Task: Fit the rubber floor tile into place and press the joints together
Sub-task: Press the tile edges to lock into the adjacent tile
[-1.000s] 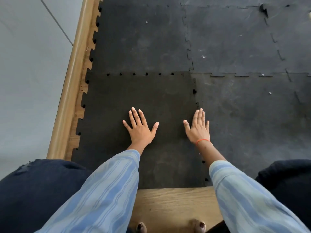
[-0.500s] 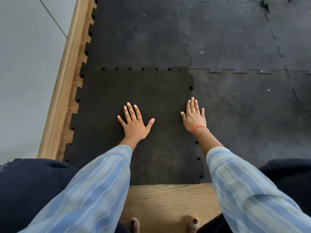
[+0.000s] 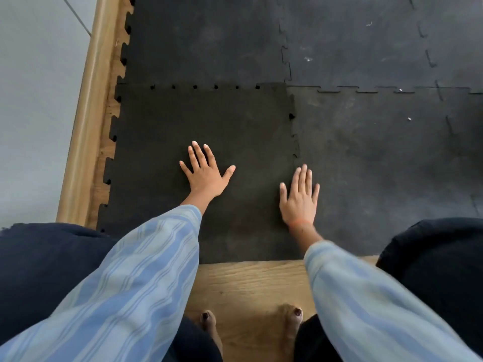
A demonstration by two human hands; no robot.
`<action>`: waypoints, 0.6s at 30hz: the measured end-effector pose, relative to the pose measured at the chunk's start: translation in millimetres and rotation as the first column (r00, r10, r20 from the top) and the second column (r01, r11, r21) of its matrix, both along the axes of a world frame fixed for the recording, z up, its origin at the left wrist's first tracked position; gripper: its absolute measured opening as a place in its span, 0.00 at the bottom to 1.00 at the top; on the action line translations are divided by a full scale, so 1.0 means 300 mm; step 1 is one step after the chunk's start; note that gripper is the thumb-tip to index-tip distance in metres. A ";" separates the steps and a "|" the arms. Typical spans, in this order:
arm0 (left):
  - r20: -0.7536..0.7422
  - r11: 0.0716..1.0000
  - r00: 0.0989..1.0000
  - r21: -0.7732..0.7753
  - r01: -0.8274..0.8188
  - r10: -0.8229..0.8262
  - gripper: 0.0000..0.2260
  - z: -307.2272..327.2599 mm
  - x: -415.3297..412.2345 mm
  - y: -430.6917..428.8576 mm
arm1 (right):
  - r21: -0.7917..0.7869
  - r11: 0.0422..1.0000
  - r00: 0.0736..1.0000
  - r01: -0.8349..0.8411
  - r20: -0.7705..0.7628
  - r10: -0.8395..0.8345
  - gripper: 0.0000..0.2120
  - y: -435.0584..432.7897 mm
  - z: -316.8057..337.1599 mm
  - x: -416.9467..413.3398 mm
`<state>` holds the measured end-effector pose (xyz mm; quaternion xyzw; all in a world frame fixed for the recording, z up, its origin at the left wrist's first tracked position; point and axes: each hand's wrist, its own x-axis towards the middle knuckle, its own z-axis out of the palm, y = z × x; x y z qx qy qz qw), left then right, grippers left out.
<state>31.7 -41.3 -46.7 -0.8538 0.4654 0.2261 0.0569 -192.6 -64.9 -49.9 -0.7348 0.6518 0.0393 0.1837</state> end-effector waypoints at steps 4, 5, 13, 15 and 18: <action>0.004 0.999 1.000 -0.020 -0.026 0.026 0.43 -0.005 -0.017 -0.006 | -0.066 0.996 0.996 0.066 -0.056 -0.070 0.33 0.184 -0.030 -0.030; 0.001 0.999 0.999 -0.015 -0.037 0.037 0.43 -0.003 -0.024 -0.011 | -0.071 0.995 0.996 0.068 -0.056 -0.072 0.33 0.182 -0.035 -0.030; 0.022 0.999 0.998 -0.013 -0.052 0.052 0.43 -0.023 -0.039 -0.019 | -0.095 0.993 0.995 0.076 -0.064 -0.082 0.32 0.175 -0.063 -0.028; 0.034 0.998 0.998 -0.014 -0.059 0.059 0.43 -0.029 -0.042 -0.025 | -0.101 0.992 0.994 0.080 -0.071 -0.087 0.32 0.177 -0.060 -0.028; 0.045 0.997 0.996 -0.019 -0.074 0.075 0.43 -0.028 -0.051 -0.034 | -0.089 0.993 0.994 0.082 -0.060 -0.088 0.32 0.151 -0.059 -0.003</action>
